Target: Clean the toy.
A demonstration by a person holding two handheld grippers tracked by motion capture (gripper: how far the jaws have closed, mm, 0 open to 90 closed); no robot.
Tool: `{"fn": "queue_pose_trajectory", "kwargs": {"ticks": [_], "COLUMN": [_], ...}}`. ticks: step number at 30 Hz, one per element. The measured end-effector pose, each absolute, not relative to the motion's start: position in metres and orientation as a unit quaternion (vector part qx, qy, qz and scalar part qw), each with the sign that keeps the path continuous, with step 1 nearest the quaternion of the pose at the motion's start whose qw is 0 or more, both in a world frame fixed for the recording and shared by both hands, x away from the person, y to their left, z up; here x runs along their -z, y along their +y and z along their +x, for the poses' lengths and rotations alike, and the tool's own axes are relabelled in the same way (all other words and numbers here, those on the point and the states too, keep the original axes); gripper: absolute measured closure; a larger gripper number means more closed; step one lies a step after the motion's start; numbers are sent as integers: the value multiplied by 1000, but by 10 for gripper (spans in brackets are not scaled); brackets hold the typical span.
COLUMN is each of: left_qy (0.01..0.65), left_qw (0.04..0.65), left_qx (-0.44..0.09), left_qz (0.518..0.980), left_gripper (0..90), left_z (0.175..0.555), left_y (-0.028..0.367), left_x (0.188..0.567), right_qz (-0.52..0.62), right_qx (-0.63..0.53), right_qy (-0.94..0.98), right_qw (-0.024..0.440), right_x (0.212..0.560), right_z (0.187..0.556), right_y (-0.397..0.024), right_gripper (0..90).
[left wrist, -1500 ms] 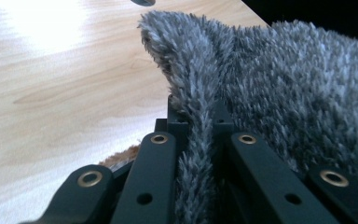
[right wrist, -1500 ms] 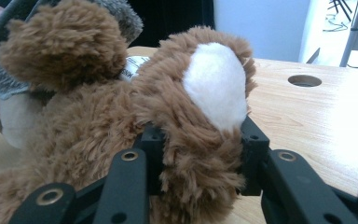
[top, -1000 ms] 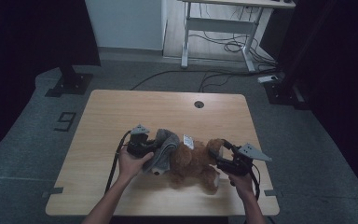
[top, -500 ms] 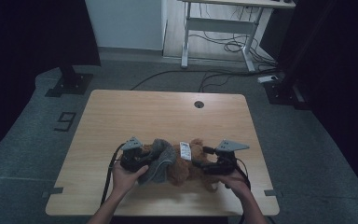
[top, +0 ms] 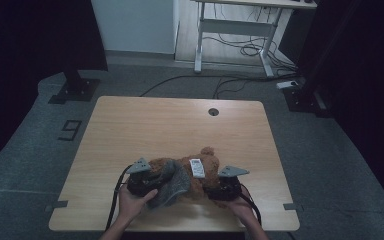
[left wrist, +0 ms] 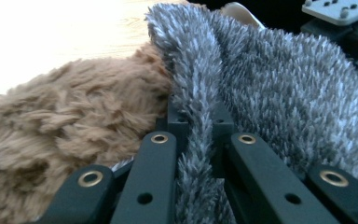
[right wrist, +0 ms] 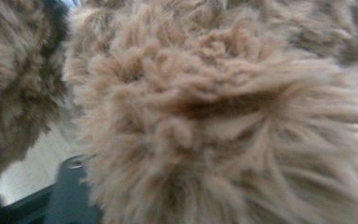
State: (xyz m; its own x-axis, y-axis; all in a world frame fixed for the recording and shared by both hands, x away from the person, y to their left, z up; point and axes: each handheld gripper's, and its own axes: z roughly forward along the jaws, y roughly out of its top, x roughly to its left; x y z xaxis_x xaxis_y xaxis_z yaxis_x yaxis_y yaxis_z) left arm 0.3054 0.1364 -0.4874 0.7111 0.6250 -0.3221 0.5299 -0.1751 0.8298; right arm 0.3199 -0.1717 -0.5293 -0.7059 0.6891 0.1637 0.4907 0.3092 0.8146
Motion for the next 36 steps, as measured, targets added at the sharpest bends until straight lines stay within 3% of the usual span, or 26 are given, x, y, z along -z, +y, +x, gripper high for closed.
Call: {"fn": "queue_pose_trajectory", "kwargs": {"ticks": [7, 13, 18, 30, 36], "left_qy": [377, 400, 385, 355, 363], "left_qw": [513, 509, 519, 548, 467], "left_qx": [-110, -103, -128, -65, -74], "left_qz": [763, 755, 752, 755, 803], "left_gripper": [832, 833, 838, 836, 836], "left_z": [317, 350, 350, 369, 385], "left_y": [115, 108, 107, 52, 17], "left_x": [489, 486, 467, 424, 441], "right_qz": [395, 409, 392, 368, 370], "right_qx": [-458, -461, -474, -487, -487], "right_qy": [780, 762, 763, 768, 766], "right_qw": [163, 200, 197, 195, 197], "right_x": [532, 535, 537, 541, 541], "right_z": [339, 362, 363, 352, 349], "right_y": [-168, -169, -173, -174, -174], "right_gripper": [453, 460, 435, 399, 398]}}
